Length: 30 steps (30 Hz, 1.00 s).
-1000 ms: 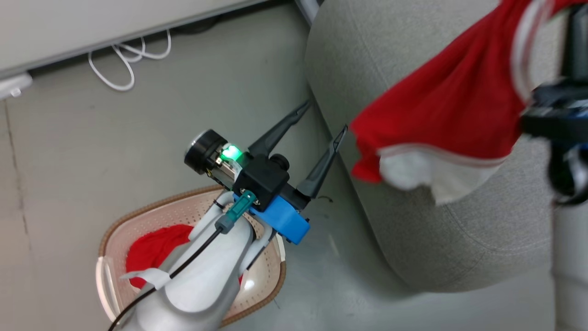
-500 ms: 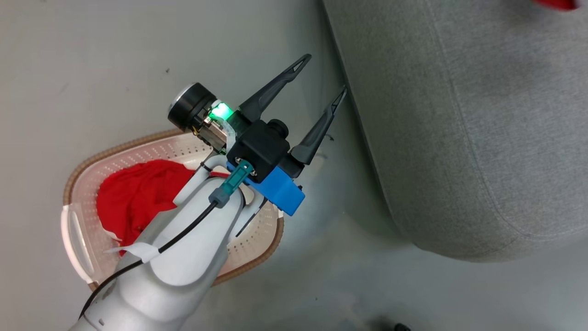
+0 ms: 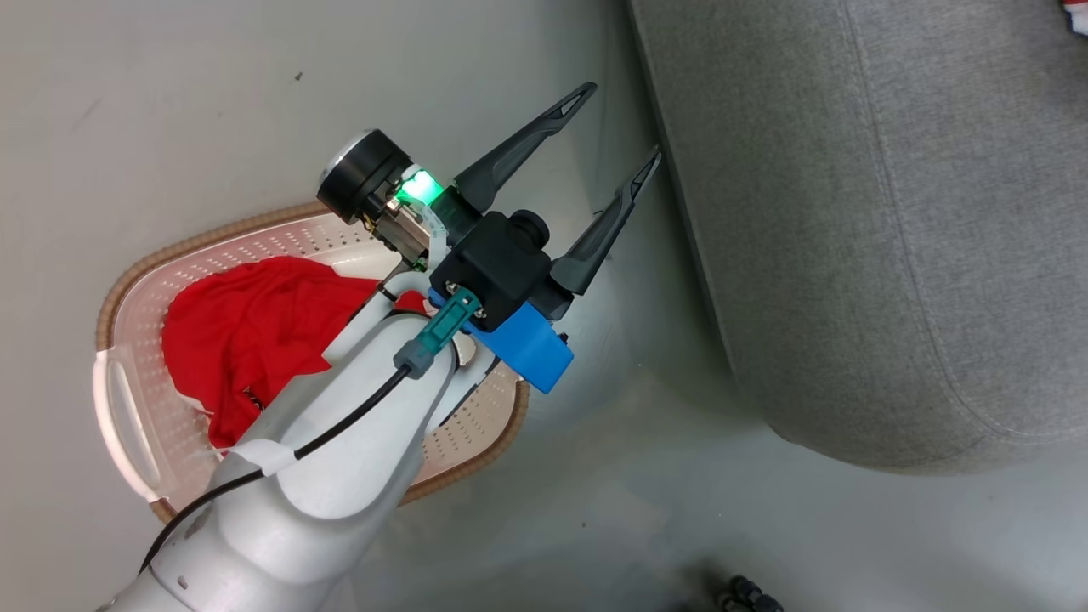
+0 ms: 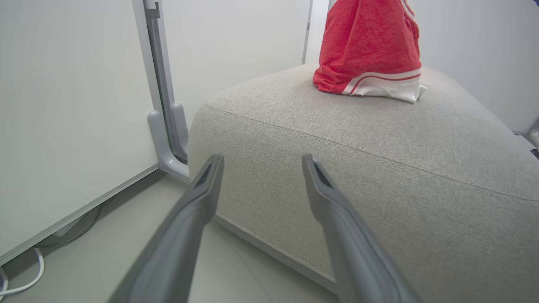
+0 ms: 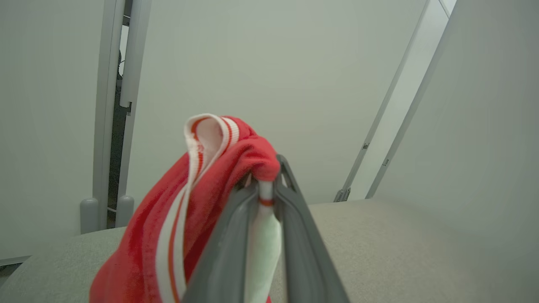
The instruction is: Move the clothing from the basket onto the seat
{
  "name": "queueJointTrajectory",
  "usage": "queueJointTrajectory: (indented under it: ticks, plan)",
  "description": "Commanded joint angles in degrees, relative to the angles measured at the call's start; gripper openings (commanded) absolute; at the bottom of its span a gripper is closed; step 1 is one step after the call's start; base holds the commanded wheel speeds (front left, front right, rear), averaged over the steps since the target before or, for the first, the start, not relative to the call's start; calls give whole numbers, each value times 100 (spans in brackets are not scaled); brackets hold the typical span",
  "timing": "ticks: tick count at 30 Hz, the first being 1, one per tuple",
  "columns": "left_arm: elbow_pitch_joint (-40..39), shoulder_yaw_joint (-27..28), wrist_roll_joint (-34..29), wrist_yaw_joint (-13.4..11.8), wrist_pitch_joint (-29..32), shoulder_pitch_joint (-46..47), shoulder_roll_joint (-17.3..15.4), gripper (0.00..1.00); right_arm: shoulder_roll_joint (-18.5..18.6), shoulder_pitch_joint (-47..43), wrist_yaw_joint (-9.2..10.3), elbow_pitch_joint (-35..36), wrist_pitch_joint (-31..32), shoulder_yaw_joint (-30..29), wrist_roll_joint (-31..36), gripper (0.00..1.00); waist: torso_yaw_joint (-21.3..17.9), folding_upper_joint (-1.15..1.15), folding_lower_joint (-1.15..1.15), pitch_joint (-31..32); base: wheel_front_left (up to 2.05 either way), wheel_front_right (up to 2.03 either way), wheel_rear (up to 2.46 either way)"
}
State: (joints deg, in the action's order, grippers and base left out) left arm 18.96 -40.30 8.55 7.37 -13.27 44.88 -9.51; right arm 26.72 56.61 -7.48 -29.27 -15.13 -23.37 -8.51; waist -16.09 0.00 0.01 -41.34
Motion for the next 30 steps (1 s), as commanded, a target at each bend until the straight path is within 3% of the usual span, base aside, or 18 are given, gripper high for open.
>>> queueJointTrajectory:
  ticks: [1,3,13,15,21,30]
  plan:
    - [-26,-7,6,2,-6,82,-42,100,-87,-103,-3,-146,-2,31,64,0,51,0,-1,-38,0,0,0]
    - [-45,-11,14,-10,-4,100,-56,100,-162,-251,-3,-419,-3,231,210,0,91,0,-1,-64,0,0,0]
    - [-40,-47,68,-81,-39,79,-69,100,-523,-748,-1,-1082,-3,161,95,0,208,0,-1,31,0,0,0]
    - [-28,-39,95,-92,-55,49,-57,100,-544,-860,-2,-1054,-3,152,98,100,222,0,-1,119,0,0,0]
    - [61,38,267,-172,-153,-196,51,100,-562,-1598,-1,-641,-3,198,181,100,306,0,-1,638,0,0,0]
    - [-23,448,576,-339,-197,-973,104,100,-888,-2997,-2,430,-3,501,216,100,506,0,-1,1788,0,0,0]
